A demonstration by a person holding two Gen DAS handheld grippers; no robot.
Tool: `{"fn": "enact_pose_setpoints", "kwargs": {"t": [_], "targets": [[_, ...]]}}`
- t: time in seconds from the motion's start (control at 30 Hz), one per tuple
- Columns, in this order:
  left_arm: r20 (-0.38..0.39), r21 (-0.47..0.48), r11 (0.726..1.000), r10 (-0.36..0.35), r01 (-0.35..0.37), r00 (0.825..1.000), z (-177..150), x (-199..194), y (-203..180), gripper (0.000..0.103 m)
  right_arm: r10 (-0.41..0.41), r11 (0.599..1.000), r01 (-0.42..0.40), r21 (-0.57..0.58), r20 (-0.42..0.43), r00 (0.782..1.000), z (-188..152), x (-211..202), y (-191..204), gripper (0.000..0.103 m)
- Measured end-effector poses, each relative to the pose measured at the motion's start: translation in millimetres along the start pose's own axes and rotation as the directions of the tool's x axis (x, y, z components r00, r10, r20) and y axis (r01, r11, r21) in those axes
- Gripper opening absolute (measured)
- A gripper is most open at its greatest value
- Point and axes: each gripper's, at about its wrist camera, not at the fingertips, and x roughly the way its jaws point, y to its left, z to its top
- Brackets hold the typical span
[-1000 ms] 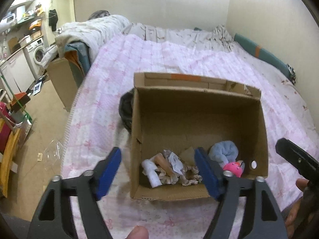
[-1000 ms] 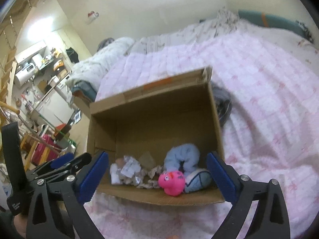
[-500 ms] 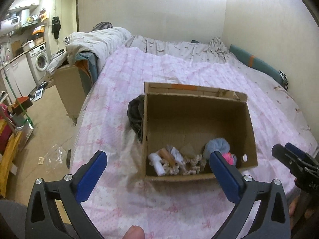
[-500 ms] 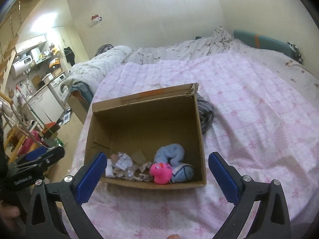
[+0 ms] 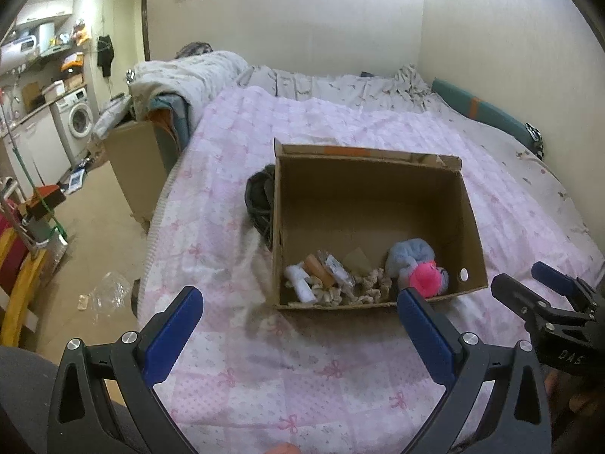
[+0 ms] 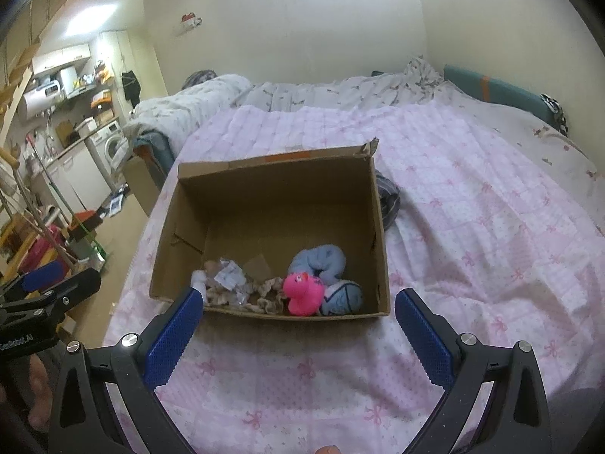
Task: Organize soft objects
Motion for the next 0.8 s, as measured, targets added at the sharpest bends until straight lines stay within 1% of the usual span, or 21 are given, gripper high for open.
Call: {"fn": "enact_pose_setpoints", "kwargs": {"t": [0.13, 0.27, 0.43, 0.8], "targets": [[-0.032, -0.014, 1.000, -0.001, 0.001, 0.999, -1, 9, 0, 0.102, -0.010, 1.000, 0.010, -0.013, -0.009, 1.000, -2, 3, 3, 0.103], [-0.042, -0.008, 1.000, -0.010, 0.010, 0.999, -3, 13, -4, 0.102, -0.016, 1.000, 0.016, -0.016, -0.012, 1.000, -3, 5, 4, 0.103], [-0.033, 0.015, 1.000, -0.013, 0.014, 0.999, -4, 13, -11, 0.102, -0.016, 1.000, 0.016, -0.015, -0.010, 1.000, -3, 5, 4, 0.103], [-0.031, -0.003, 1.000, -0.017, 0.017, 0.999, -5, 15, -9, 0.102, -0.018, 1.000, 0.017, -0.015, -0.011, 1.000, -2, 6, 3, 0.103]]}}
